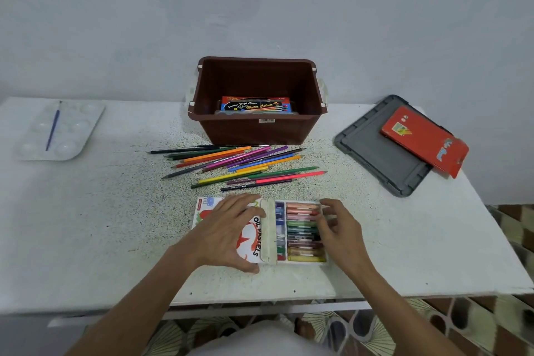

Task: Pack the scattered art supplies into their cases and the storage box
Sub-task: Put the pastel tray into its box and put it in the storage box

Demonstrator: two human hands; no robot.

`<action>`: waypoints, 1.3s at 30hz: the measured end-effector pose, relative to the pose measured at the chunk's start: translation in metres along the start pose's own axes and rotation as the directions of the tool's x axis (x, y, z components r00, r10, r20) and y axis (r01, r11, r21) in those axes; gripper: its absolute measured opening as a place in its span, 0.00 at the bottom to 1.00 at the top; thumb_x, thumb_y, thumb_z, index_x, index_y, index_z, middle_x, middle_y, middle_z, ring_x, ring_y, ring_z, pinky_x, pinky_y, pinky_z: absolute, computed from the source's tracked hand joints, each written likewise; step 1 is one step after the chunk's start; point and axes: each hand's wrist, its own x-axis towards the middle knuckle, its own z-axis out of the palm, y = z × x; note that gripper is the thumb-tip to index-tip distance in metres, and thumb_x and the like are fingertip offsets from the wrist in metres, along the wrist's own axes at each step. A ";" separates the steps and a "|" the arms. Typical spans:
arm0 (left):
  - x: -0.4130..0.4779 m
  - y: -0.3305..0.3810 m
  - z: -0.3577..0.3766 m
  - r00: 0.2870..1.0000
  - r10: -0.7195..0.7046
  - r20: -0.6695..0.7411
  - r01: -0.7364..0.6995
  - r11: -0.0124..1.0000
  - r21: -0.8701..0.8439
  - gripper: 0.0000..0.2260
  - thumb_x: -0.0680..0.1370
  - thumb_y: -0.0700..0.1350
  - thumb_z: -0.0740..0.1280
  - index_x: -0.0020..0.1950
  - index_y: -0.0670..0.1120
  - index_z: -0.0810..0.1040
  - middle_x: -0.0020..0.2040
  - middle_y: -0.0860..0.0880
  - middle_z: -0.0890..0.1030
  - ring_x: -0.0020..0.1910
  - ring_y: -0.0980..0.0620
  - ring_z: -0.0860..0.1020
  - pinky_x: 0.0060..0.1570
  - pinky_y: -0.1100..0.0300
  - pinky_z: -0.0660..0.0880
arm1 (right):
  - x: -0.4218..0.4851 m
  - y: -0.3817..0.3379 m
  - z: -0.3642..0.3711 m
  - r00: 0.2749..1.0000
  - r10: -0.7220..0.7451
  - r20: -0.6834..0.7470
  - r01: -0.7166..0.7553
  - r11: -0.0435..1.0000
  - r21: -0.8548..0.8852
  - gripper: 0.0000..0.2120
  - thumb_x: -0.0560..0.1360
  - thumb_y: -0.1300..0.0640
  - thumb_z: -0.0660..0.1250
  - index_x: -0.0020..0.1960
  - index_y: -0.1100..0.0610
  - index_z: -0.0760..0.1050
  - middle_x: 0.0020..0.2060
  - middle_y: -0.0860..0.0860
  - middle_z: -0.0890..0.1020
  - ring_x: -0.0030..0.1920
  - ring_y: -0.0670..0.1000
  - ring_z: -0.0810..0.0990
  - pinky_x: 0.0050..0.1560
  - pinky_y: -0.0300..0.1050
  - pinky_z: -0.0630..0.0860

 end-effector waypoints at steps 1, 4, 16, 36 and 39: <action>0.000 0.000 0.000 1.000 0.001 -0.002 -0.001 1.000 -0.004 0.45 0.63 0.75 0.68 0.74 0.58 0.59 0.79 0.55 0.48 0.76 0.55 0.45 0.71 0.60 0.41 | -0.002 -0.004 0.003 1.000 -0.004 0.000 0.004 1.000 0.025 0.11 0.81 0.56 0.63 0.62 0.47 0.71 0.51 0.45 0.80 0.47 0.40 0.80 0.45 0.42 0.81; 0.000 0.002 0.001 1.000 0.003 -0.003 -0.003 1.000 -0.004 0.45 0.63 0.76 0.67 0.74 0.57 0.59 0.79 0.55 0.48 0.76 0.55 0.45 0.71 0.61 0.40 | -0.008 -0.019 0.013 0.999 -0.001 0.037 -0.004 0.993 0.115 0.12 0.81 0.59 0.63 0.62 0.47 0.71 0.50 0.37 0.78 0.47 0.36 0.80 0.42 0.34 0.79; 0.000 0.005 0.004 1.000 0.001 -0.030 -0.001 1.000 -0.014 0.46 0.62 0.75 0.68 0.74 0.56 0.60 0.79 0.53 0.50 0.77 0.54 0.47 0.71 0.60 0.41 | -0.013 -0.036 0.043 0.984 0.105 0.143 -0.149 0.924 0.352 0.19 0.81 0.68 0.57 0.62 0.46 0.72 0.54 0.50 0.82 0.52 0.47 0.82 0.57 0.53 0.80; 0.006 0.004 0.007 1.000 0.022 -0.009 -0.023 0.998 -0.061 0.46 0.62 0.72 0.70 0.73 0.54 0.59 0.77 0.53 0.51 0.76 0.53 0.48 0.73 0.56 0.53 | -0.015 -0.049 0.039 0.955 0.068 0.287 -0.199 0.869 0.453 0.22 0.81 0.68 0.57 0.67 0.45 0.70 0.61 0.38 0.78 0.61 0.39 0.77 0.64 0.48 0.76; 0.007 0.005 0.009 1.000 0.023 -0.013 -0.024 0.998 -0.051 0.46 0.62 0.73 0.69 0.73 0.54 0.59 0.77 0.52 0.52 0.76 0.52 0.49 0.73 0.54 0.54 | -0.015 -0.050 0.040 0.956 0.061 0.285 -0.186 0.880 0.438 0.24 0.80 0.69 0.57 0.66 0.43 0.69 0.60 0.37 0.77 0.59 0.36 0.76 0.62 0.42 0.76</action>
